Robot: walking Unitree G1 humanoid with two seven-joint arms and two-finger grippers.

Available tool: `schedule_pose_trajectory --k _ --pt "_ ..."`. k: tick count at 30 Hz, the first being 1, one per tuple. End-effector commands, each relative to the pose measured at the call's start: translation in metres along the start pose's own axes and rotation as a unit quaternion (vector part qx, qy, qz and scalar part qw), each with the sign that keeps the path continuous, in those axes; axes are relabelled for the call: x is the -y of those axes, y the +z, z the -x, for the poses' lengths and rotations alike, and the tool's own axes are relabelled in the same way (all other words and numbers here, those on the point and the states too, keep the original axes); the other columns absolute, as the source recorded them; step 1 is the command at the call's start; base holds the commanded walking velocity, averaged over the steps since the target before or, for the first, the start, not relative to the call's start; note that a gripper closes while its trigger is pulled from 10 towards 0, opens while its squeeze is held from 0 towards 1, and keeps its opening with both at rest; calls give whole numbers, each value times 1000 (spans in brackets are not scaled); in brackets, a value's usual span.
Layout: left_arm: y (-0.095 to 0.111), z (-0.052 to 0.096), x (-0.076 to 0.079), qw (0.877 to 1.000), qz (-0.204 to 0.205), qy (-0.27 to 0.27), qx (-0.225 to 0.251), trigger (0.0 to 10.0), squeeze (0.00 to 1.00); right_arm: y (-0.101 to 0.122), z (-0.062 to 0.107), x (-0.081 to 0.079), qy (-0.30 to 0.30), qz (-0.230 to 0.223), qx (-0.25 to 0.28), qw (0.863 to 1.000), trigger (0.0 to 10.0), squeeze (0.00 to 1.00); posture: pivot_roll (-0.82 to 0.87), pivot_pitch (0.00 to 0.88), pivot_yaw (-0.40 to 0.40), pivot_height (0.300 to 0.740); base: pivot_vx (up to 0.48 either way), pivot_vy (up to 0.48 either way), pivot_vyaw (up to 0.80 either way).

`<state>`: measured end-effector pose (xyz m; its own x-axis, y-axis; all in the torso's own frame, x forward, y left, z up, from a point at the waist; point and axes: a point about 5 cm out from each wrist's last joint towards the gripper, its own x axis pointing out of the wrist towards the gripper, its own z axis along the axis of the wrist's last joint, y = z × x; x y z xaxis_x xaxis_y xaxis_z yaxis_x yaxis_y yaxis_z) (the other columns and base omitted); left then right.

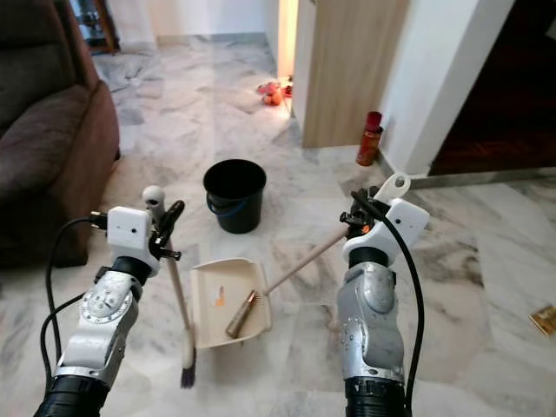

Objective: Sweep floor

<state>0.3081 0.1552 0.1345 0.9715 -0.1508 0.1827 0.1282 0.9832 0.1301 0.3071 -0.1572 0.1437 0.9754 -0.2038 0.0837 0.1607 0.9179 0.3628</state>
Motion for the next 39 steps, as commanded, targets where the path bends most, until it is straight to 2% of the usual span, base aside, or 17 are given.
schedule_pose_trajectory --k 1,16,21,39 --pt "11 -4 -2 1000 1 2 25 10000 0 9 -1 -18 35 -34 16 999 10000 0 -22 41 0 740 315 0 0" --pt "12 -4 -4 1000 -2 5 24 10000 0 6 1 -20 40 -43 6 998 10000 0 -16 55 1 740 262 0 0" --pt "12 -4 -4 1000 -2 5 25 10000 0 6 1 -20 42 -44 5 998 10000 0 -16 56 1 740 0 0 0" --pt "12 -4 -5 1000 -6 11 26 10000 0 6 0 -20 45 -42 4 998 10000 0 -16 58 -2 740 360 0 0"
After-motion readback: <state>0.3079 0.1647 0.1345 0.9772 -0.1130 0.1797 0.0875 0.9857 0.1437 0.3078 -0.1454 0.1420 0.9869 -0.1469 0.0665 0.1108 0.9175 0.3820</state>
